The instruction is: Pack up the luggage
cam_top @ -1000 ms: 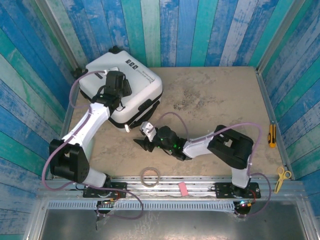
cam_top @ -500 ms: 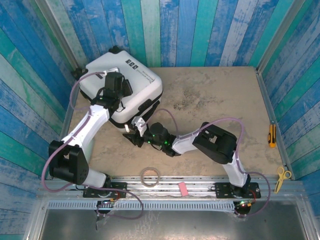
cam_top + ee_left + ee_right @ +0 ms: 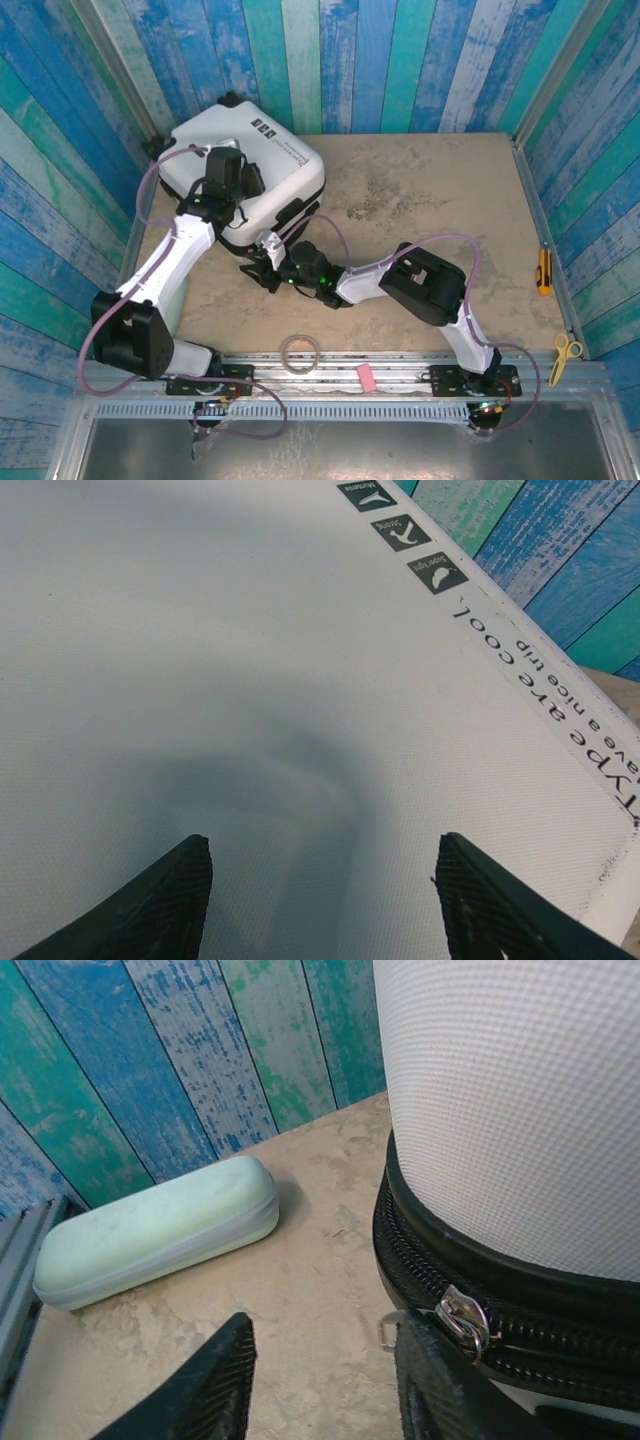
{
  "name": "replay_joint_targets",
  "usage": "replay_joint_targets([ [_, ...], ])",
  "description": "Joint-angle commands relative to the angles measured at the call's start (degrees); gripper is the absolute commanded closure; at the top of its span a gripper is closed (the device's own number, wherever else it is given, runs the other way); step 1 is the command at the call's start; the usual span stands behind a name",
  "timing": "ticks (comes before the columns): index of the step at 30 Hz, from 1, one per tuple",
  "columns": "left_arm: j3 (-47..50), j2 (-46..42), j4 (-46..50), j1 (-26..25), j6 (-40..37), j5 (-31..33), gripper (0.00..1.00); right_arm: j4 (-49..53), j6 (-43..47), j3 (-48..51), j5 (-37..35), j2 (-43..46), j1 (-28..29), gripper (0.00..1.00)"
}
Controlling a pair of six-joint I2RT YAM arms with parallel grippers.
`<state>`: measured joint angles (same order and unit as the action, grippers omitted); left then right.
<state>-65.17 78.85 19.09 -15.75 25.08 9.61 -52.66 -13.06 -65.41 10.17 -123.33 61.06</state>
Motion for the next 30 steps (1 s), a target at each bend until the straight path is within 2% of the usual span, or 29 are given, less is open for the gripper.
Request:
replay_joint_targets([
  [1,2.41,-1.8,8.87,-0.18,1.37,-2.05,0.36,4.94,-3.31,-1.3,-7.19,-0.82,-0.8,0.56],
  [6,2.83,-6.5,7.27,-0.16,0.85,-2.29,0.29,11.94,-8.4,-1.29,-11.46,1.51,-0.79,0.52],
  [9,4.08,-12.84,4.52,-0.18,1.37,-0.9,0.25,16.08,-10.12,-1.3,-13.92,3.26,-0.79,0.48],
  [14,6.86,-24.62,2.88,-0.18,3.92,9.0,0.23,19.84,-10.45,-0.03,-16.11,7.31,-1.4,0.44],
  [16,8.84,-29.29,3.19,-0.16,5.73,13.99,0.24,20.23,-8.68,0.53,-14.99,8.89,-1.66,0.43],
  [19,12.19,-33.87,4.1,-0.19,7.68,17.66,0.25,23.51,-4.43,-0.1,-13.6,10.2,-1.65,0.41],
  [22,14.87,-35.24,5.04,-0.17,8.82,18.22,0.24,25.2,-2.85,0.17,-12.58,11.4,-1.89,0.4],
  [30,18.32,-35.11,4.51,-0.23,10.61,14.15,0.24,28.32,-5.21,-2.12,-6.36,12.43,-2.02,0.38],
])
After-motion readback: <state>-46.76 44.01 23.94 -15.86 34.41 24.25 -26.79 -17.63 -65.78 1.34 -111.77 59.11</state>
